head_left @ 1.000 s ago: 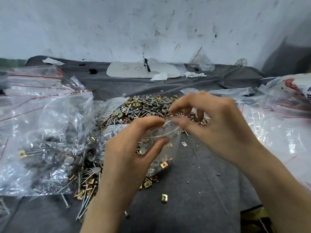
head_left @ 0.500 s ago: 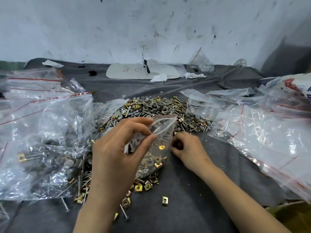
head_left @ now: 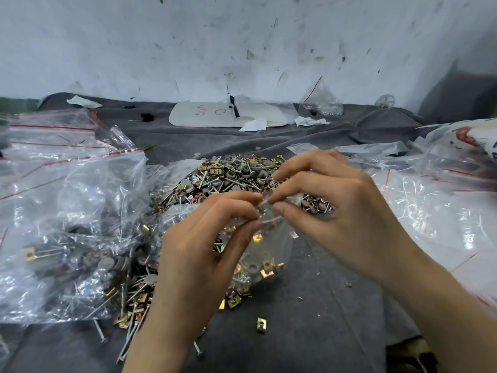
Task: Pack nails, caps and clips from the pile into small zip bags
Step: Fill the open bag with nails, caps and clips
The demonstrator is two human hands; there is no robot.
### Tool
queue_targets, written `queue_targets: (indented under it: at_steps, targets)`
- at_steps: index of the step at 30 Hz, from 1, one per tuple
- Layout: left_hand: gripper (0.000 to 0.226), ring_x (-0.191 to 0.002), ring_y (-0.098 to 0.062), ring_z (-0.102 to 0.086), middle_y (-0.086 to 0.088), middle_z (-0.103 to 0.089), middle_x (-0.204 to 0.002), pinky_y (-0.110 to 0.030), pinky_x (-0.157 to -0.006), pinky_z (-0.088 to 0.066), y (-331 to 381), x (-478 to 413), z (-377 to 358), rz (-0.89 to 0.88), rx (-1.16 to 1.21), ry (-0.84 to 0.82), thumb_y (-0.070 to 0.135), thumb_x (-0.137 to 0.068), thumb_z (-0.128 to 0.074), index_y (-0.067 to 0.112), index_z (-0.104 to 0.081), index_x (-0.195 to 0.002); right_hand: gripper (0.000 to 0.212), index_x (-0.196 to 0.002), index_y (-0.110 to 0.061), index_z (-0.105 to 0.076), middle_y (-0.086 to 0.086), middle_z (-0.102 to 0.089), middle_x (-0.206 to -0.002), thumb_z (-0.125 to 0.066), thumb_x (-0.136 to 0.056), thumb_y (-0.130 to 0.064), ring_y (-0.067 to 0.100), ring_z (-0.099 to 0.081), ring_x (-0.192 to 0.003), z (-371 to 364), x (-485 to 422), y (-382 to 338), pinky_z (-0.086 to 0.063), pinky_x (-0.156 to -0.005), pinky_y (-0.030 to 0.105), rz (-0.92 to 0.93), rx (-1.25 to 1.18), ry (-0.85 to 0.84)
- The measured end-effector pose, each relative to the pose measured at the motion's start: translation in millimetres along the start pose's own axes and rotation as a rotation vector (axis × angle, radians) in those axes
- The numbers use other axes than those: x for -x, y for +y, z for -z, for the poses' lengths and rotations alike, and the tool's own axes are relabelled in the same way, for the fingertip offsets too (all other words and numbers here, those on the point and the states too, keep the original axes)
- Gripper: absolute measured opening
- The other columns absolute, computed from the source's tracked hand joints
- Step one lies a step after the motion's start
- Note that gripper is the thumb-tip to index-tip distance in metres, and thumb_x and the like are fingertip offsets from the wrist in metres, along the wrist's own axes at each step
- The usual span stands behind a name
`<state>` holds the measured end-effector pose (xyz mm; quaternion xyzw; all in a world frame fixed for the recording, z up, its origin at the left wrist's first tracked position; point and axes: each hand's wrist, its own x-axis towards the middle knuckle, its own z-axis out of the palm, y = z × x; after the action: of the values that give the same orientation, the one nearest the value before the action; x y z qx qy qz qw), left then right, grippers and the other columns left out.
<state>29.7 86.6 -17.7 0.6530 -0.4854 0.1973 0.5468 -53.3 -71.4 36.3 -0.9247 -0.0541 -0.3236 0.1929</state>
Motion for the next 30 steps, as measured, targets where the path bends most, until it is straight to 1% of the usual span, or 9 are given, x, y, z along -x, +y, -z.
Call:
queue_targets:
  at_steps: [3,5,7,11,16,18,22,25,30]
  targets:
    - [0.002,-0.104,-0.006,-0.065,0.008,-0.067,-0.111,-0.035,-0.078,-0.056,1,0,0,-0.005,-0.003,-0.015,0.022,-0.092,-0.059,0.023,-0.058,-0.094,0.019,-0.084,-0.019,-0.073,-0.005,-0.062,-0.108,-0.071,-0.075,-0.035,0.01,-0.056,-0.104,5,4,6,-0.041,-0.09,0.021,-0.095,-0.12,-0.09]
    - [0.003,-0.105,-0.005,-0.065,0.008,-0.067,-0.112,-0.034,-0.079,-0.055,0,1,-1,0.0,0.0,-0.017,0.022,-0.092,-0.059,0.024,-0.058,-0.094,0.009,-0.081,-0.017,-0.072,-0.007,-0.066,-0.094,-0.076,-0.075,-0.022,0.007,-0.061,-0.089,6,6,11,-0.047,-0.081,0.02,-0.101,-0.175,-0.111]
    - [0.008,-0.102,-0.006,-0.066,0.01,-0.066,-0.113,-0.031,-0.08,-0.056,-1,1,-1,0.051,0.01,-0.004,0.024,-0.09,-0.063,0.027,-0.06,-0.097,0.014,-0.078,-0.019,-0.071,-0.008,-0.067,-0.078,-0.078,-0.074,-0.008,0.01,-0.064,-0.077,7,8,16,-0.052,-0.072,0.026,-0.16,-0.246,-0.101]
    - [0.034,-0.087,0.0,-0.068,0.015,-0.069,-0.089,-0.018,-0.08,-0.055,-6,2,5,0.227,0.017,0.018,0.033,-0.083,-0.072,0.042,-0.058,-0.113,0.023,-0.078,-0.023,-0.067,-0.008,-0.069,-0.079,-0.075,-0.075,-0.002,0.013,-0.066,-0.075,7,12,22,-0.054,-0.073,0.032,-0.225,-0.303,-0.09]
    - [0.045,-0.087,0.003,-0.067,0.014,-0.067,-0.084,-0.013,-0.083,-0.051,-10,3,9,0.246,-0.067,0.031,0.038,-0.083,-0.073,0.044,-0.055,-0.123,0.027,-0.09,-0.027,-0.066,-0.007,-0.069,-0.078,-0.078,-0.074,-0.008,0.01,-0.066,-0.077,4,12,20,-0.051,-0.074,0.021,-0.232,-0.332,-0.112]
    - [0.047,-0.089,0.003,-0.067,0.017,-0.068,-0.09,-0.019,-0.081,-0.053,-9,4,8,0.26,-0.056,-0.002,0.034,-0.082,-0.067,0.045,-0.054,-0.126,0.021,-0.086,-0.029,-0.071,-0.011,-0.07,-0.079,-0.08,-0.072,-0.016,0.005,-0.065,-0.081,2,8,17,-0.048,-0.075,0.015,-0.204,-0.249,-0.148]
    - [0.02,-0.083,-0.001,-0.07,0.017,-0.074,-0.084,-0.024,-0.078,-0.055,-6,3,7,0.387,0.131,-0.007,0.041,-0.083,-0.07,0.032,-0.068,-0.101,0.012,-0.082,-0.028,-0.074,-0.018,-0.066,-0.077,-0.079,-0.073,-0.022,0.0,-0.061,-0.083,1,1,11,-0.043,-0.073,0.012,-0.154,-0.167,-0.227]
    - [0.013,-0.078,-0.008,-0.073,0.008,-0.076,-0.079,-0.015,-0.069,-0.054,-6,1,6,0.495,0.335,-0.01,0.033,-0.075,-0.066,0.023,-0.069,-0.083,0.01,-0.081,-0.029,-0.073,-0.017,-0.066,-0.078,-0.078,-0.075,-0.023,0.003,-0.06,-0.084,0,0,10,-0.045,-0.076,0.02,-0.18,-0.176,-0.237]
    - [0.009,-0.086,-0.01,-0.073,0.009,-0.076,-0.089,-0.018,-0.074,-0.055,-9,1,8,0.506,0.412,-0.048,0.025,-0.076,-0.067,0.018,-0.071,-0.08,0.005,-0.079,-0.027,-0.07,-0.015,-0.065,-0.078,-0.073,-0.075,-0.024,0.003,-0.059,-0.084,-3,-1,7,-0.042,-0.076,0.016,-0.212,-0.217,-0.253]
